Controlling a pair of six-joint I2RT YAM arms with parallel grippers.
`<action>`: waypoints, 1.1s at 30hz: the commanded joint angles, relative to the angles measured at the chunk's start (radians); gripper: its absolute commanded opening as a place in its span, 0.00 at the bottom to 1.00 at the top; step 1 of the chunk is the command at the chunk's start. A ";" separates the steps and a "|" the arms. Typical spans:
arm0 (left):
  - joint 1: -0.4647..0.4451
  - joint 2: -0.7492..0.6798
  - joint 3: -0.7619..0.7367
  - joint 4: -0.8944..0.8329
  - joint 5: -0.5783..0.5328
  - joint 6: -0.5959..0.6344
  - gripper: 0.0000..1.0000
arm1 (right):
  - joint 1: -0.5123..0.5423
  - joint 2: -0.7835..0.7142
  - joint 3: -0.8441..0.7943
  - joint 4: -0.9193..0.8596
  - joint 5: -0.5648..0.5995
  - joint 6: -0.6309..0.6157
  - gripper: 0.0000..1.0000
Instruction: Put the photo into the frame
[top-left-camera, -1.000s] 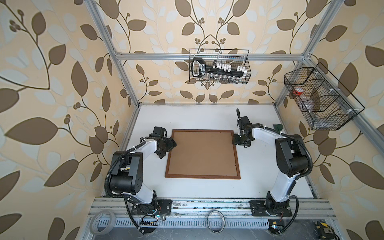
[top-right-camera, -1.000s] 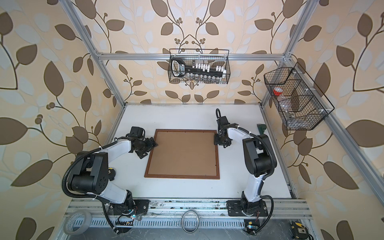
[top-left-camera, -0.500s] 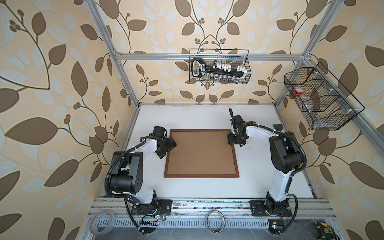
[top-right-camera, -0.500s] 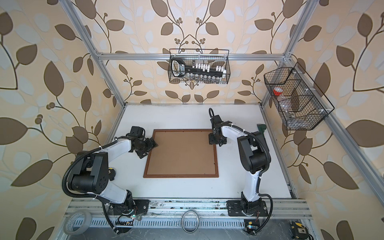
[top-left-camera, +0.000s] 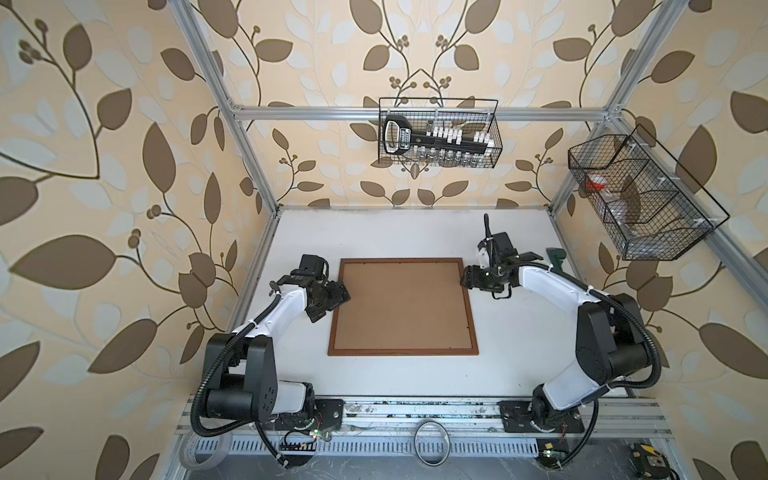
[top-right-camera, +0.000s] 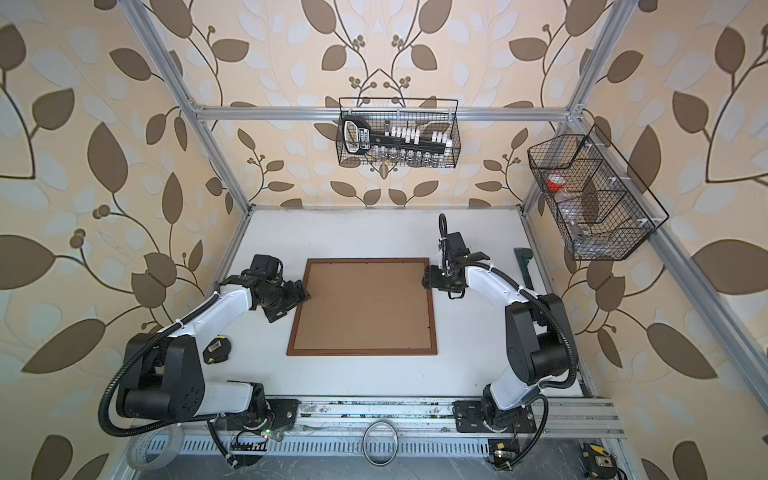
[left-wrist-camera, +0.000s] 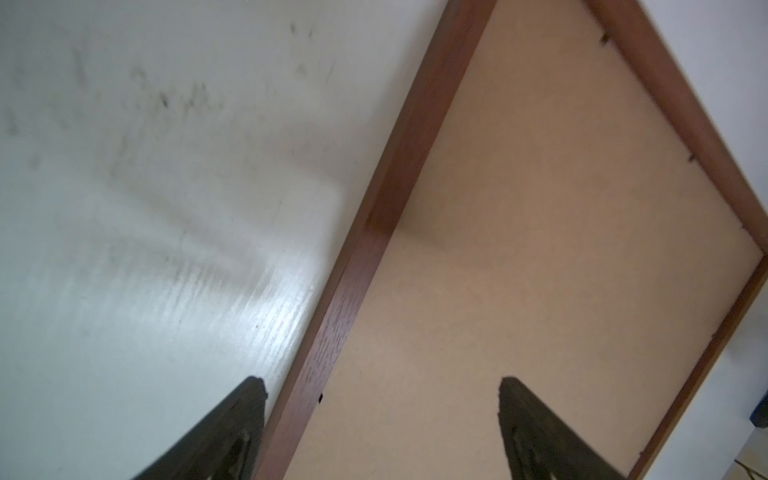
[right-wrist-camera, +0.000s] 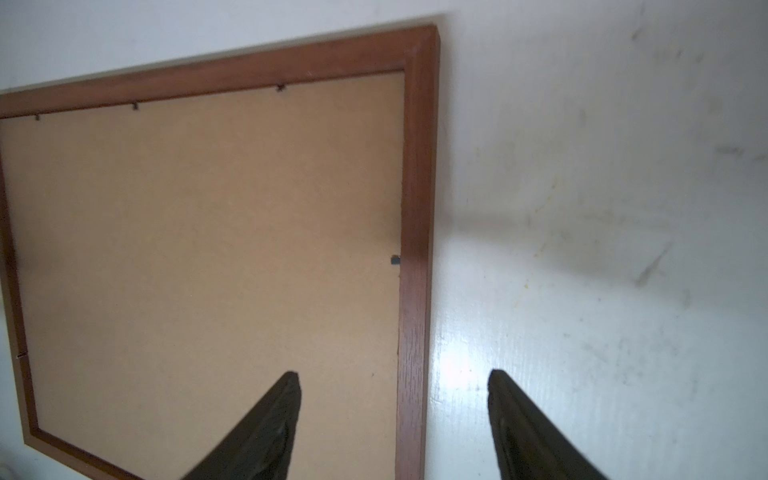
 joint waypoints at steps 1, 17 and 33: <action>0.001 0.037 -0.027 0.055 0.086 -0.042 0.89 | -0.031 -0.010 -0.061 0.050 -0.074 0.033 0.75; -0.190 0.124 0.119 0.017 0.099 -0.026 0.80 | -0.132 0.000 -0.127 0.121 -0.065 0.048 0.76; -0.167 0.087 0.089 -0.074 0.021 0.224 0.50 | -0.132 0.021 -0.115 0.118 -0.035 0.023 0.76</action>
